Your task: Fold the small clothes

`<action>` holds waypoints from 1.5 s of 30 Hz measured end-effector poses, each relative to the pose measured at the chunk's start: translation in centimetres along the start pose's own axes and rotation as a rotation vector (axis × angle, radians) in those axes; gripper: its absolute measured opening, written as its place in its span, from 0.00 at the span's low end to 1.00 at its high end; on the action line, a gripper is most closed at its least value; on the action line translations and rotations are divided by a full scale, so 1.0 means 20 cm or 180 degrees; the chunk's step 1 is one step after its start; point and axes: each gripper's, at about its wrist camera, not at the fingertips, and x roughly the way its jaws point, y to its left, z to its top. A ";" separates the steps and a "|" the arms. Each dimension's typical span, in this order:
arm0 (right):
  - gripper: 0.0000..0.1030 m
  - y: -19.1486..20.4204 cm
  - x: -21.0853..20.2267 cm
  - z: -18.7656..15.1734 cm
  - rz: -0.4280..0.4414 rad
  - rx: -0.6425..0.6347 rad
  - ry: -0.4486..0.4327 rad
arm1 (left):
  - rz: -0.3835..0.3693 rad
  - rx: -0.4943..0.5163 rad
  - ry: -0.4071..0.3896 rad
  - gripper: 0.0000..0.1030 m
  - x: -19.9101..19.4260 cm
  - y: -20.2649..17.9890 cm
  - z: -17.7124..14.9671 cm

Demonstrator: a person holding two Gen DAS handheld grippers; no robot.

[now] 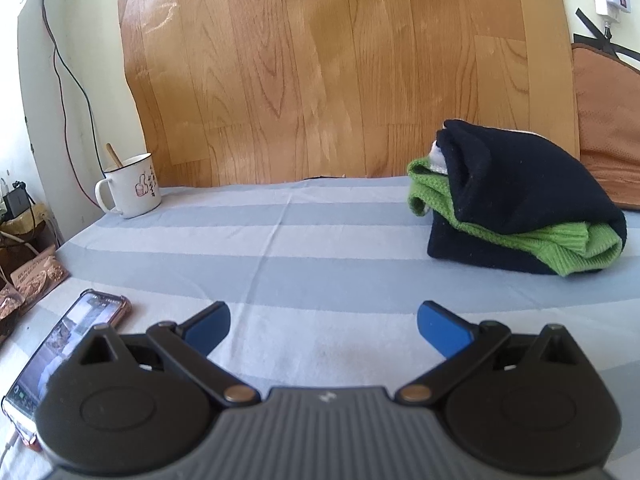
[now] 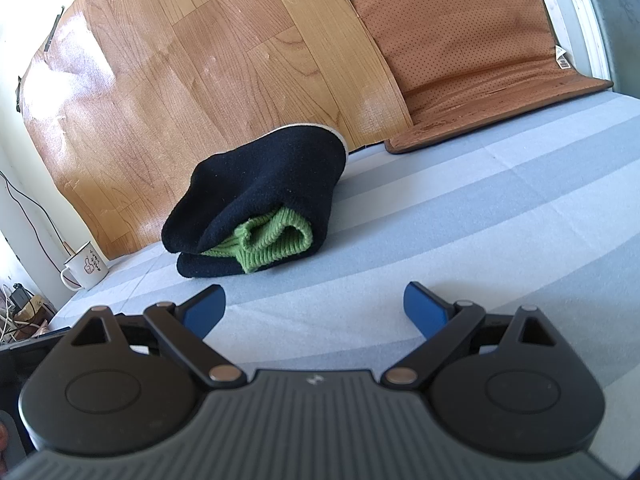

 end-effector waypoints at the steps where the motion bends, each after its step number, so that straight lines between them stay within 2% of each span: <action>1: 0.95 0.00 0.00 0.00 0.0000 -0.0001 0.0000 | -0.0002 -0.0004 0.0011 1.00 0.00 0.00 0.00; 27: 0.95 0.00 0.00 0.00 -0.0003 0.0002 -0.0002 | -0.0207 -0.0072 0.0122 1.00 0.02 0.03 0.00; 45: 0.95 0.00 0.00 0.00 -0.0004 0.0003 -0.0002 | -0.0245 -0.0029 0.0152 1.00 0.00 0.02 -0.01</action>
